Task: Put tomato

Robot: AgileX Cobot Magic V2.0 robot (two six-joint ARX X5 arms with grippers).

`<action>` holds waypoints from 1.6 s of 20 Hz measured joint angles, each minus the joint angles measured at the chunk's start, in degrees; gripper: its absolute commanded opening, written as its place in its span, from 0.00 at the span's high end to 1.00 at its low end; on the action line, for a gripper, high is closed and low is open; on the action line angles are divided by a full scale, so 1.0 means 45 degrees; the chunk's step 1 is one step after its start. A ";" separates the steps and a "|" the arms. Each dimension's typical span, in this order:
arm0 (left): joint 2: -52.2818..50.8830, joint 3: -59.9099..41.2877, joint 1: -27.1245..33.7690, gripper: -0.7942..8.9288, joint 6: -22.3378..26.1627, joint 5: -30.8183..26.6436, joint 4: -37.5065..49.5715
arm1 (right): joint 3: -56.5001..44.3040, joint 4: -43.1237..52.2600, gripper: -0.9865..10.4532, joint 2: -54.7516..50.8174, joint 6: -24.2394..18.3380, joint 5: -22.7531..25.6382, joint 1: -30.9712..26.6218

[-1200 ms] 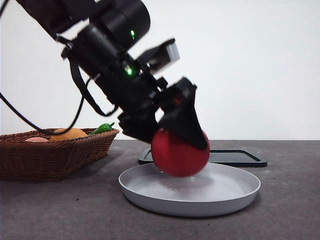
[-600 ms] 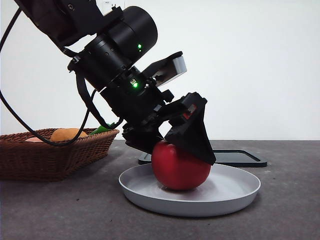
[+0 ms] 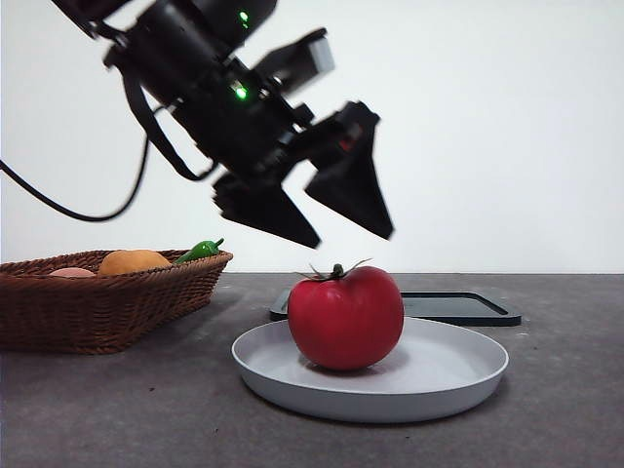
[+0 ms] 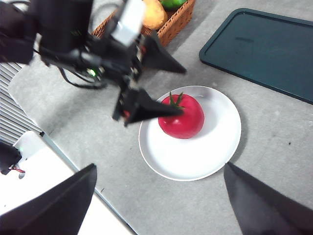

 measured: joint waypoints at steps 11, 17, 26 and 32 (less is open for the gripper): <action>-0.5149 0.0000 0.1496 0.40 -0.0325 -0.0155 -0.3716 | 0.0000 0.0000 0.55 0.0000 0.0000 0.0000 0.0000; -0.7878 0.0000 0.2739 0.40 -0.0355 0.0942 -0.6795 | 0.0000 0.0000 0.55 0.0078 -0.0005 -0.0005 0.0000; -0.9335 0.0000 0.3439 0.40 0.0204 0.3857 -1.1720 | 0.0000 0.0010 0.55 0.0976 0.0000 -0.0005 0.0000; -0.9330 0.0000 0.3439 0.40 0.0301 0.3857 -1.1477 | 0.0000 0.0452 0.55 0.1875 -0.0005 0.0000 0.0835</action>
